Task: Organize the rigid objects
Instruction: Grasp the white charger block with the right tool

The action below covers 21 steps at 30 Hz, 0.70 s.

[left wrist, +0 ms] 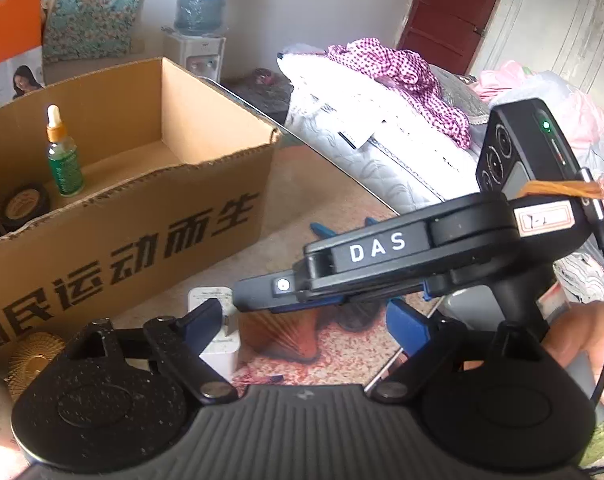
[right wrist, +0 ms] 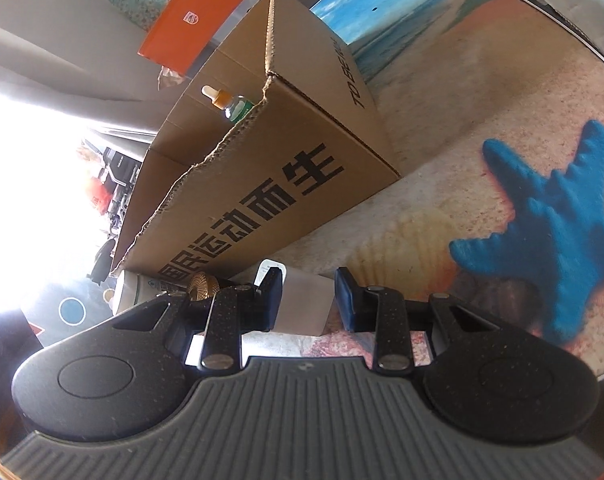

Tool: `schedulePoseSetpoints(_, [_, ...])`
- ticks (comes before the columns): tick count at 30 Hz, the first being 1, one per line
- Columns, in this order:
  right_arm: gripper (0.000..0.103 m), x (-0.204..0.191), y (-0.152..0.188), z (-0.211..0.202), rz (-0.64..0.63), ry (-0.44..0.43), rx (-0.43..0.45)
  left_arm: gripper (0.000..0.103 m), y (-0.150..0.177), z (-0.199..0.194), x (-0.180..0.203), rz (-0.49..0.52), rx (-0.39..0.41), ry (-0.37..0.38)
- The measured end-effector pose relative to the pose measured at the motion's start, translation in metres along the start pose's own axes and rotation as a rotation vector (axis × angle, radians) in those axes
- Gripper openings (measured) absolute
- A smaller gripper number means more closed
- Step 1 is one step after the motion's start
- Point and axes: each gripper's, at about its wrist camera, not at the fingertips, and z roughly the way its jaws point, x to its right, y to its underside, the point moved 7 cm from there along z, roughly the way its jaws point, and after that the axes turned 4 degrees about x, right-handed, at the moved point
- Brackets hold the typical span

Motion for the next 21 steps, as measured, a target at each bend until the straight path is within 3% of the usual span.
schedulePoseSetpoints(21, [0.030,0.001,0.000,0.002,0.019,-0.007,-0.005,0.084,-0.002,-0.019,-0.011,0.080,0.100,-0.094])
